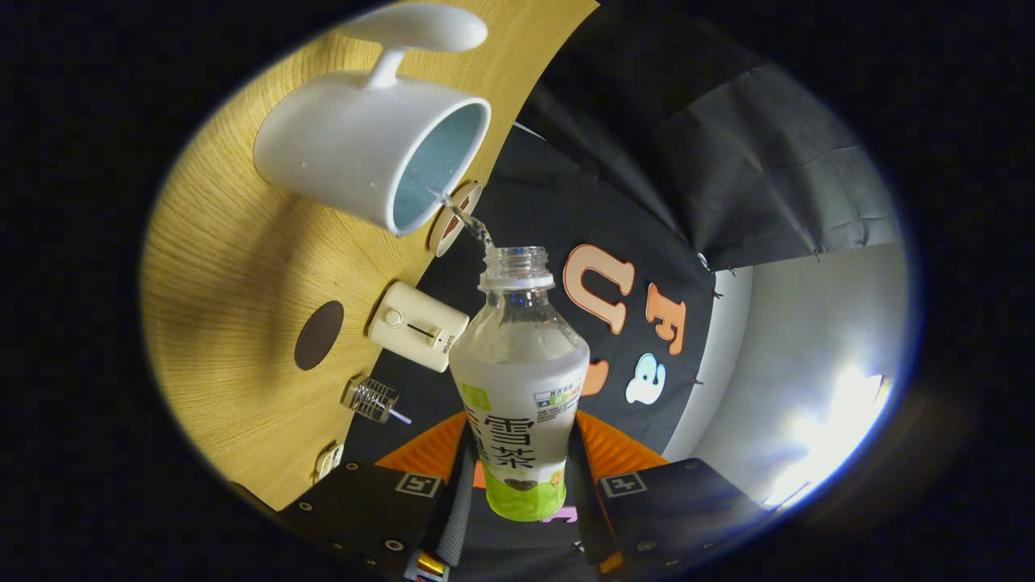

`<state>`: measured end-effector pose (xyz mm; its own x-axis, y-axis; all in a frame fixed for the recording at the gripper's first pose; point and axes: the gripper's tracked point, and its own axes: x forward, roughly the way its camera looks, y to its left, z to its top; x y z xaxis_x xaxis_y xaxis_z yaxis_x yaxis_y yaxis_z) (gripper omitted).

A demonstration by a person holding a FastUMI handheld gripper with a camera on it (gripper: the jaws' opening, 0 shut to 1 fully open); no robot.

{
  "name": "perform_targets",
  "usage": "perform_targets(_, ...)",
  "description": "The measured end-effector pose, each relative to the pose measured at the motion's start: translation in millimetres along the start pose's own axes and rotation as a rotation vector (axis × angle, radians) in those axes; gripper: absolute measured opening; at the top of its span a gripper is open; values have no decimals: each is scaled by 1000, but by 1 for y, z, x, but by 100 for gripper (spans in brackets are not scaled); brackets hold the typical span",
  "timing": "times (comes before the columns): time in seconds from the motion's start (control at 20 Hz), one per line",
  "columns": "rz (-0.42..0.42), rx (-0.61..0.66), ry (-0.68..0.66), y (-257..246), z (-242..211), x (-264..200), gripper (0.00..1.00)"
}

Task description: Take the bottle from table, then pour the juice into the cup, finally place the bottle on the coaster

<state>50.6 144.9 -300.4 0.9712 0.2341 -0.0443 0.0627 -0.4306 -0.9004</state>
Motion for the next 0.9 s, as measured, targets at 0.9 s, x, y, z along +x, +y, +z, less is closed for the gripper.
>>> perform_targets(0.9,-32,-104,-81,-7,9,1,56)
